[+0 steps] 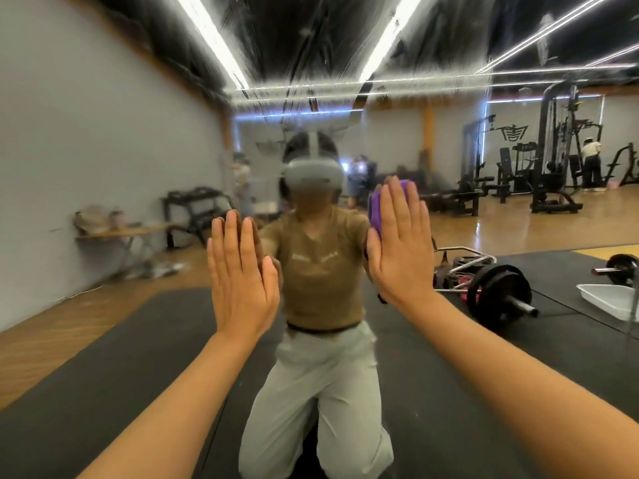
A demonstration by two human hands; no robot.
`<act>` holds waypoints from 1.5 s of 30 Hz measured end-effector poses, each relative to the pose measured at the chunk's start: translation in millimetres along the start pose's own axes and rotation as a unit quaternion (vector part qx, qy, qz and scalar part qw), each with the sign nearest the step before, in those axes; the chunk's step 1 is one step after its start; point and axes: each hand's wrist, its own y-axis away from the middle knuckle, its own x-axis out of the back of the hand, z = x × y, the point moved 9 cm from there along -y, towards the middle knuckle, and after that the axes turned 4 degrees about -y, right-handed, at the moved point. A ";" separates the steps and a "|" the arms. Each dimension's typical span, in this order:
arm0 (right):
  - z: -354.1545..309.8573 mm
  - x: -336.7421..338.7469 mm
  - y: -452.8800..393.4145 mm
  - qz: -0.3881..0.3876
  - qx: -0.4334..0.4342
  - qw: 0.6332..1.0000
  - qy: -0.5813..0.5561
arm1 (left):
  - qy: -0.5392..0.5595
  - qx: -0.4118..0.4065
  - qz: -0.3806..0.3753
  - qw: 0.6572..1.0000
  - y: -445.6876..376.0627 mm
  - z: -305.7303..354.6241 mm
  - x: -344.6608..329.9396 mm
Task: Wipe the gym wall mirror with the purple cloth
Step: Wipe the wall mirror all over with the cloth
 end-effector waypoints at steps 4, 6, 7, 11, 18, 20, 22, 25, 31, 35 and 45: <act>-24.6 -18.8 120.6 -0.102 0.137 0.985 0.008 | 0.018 -0.020 -0.008 1.000 2.6 27.2 -7.3; -19.2 -23.8 166.3 -0.140 0.175 0.974 0.036 | 0.018 -0.035 -0.012 0.999 6.5 41.8 -12.6; -15.6 -24.5 179.8 -0.150 0.187 0.969 0.052 | 0.017 -0.035 -0.015 0.999 8.5 47.3 -15.2; -12.0 -22.5 173.9 -0.172 0.251 0.951 0.057 | -0.013 -0.023 -0.020 0.999 16.3 53.7 -25.6; 20.9 8.5 -45.4 -0.008 0.030 0.999 0.017 | -0.033 0.029 -0.010 0.999 18.4 67.6 -29.5; 34.1 14.9 -88.1 0.017 -0.043 0.999 -0.003 | -0.032 0.040 -0.008 0.999 18.2 69.9 -30.5; 36.8 16.5 -96.0 0.036 -0.069 0.997 -0.009 | -0.028 0.048 -0.001 0.998 17.2 69.4 -31.6; 26.5 12.7 -41.4 0.043 -0.017 0.999 0.003 | -0.024 0.045 0.011 0.999 16.2 70.8 -31.2; -10.1 -21.5 170.5 -0.132 0.199 0.968 0.070 | -0.004 0.071 0.017 0.997 15.4 79.3 -31.9; -3.9 -22.9 167.4 -0.166 0.309 0.933 0.081 | 0.002 0.081 0.003 0.997 18.4 84.7 -36.0; 75.8 35.6 -67.4 -0.049 0.103 0.993 0.015 | 0.022 0.157 -0.009 0.987 12.9 104.3 -45.0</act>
